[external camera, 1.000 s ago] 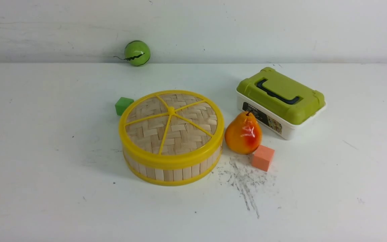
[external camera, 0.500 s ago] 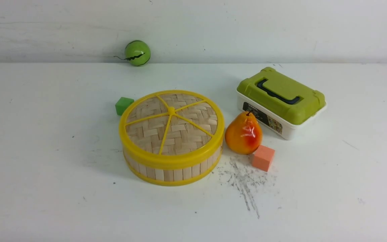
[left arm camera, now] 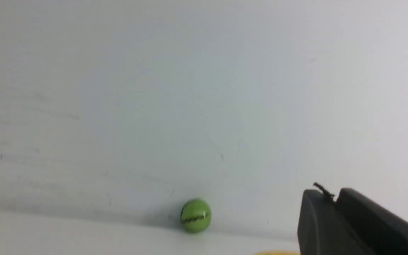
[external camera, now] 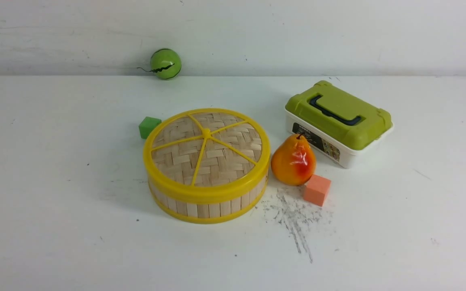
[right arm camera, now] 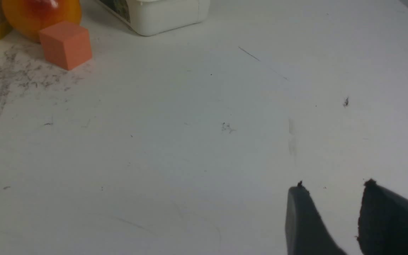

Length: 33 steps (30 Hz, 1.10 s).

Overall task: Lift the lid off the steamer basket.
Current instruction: Use the left arm to lift the lid of the steamer

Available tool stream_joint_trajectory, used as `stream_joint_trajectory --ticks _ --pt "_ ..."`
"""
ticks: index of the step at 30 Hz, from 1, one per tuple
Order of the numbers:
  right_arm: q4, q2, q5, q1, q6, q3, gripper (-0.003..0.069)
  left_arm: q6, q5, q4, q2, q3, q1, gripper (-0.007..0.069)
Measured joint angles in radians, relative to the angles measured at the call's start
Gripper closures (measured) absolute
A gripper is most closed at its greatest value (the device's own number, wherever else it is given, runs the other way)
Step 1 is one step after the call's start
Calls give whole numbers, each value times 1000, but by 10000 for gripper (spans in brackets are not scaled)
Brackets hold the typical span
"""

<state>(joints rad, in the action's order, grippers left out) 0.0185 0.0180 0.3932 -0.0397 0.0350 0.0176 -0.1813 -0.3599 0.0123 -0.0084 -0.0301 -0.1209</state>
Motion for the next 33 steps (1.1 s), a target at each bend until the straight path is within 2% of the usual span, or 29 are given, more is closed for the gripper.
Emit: stream_joint_trajectory --ticks 6,8,11,13,16,18,19,20,21,23,29,33 --pt "0 0 0 0 0 0 419 -120 -149 0 0 0 0 552" --pt "0 0 0 0 0 0 419 -253 -258 -6 0 0 0 552" --pt "0 0 0 0 0 0 419 -318 -270 -12 0 12 0 552" --pt "0 0 0 0 0 0 419 -363 -215 -35 0 54 0 556" --pt "0 0 0 0 0 0 419 -377 32 -69 0 214 0 609" --pt "0 0 0 0 0 0 419 -357 199 -83 6 339 0 637" --pt "0 0 0 0 0 0 419 -355 214 -83 8 350 0 637" --pt "0 0 0 0 0 0 419 -327 329 -99 37 438 0 637" --pt "0 0 0 0 0 0 419 -323 341 -101 46 458 0 637" --pt "0 0 0 0 0 0 419 -284 466 -127 120 564 0 637" --pt "0 0 0 0 0 0 419 -264 614 -138 312 614 0 637" --pt "0 0 0 0 0 0 419 -261 676 -77 441 607 0 637"
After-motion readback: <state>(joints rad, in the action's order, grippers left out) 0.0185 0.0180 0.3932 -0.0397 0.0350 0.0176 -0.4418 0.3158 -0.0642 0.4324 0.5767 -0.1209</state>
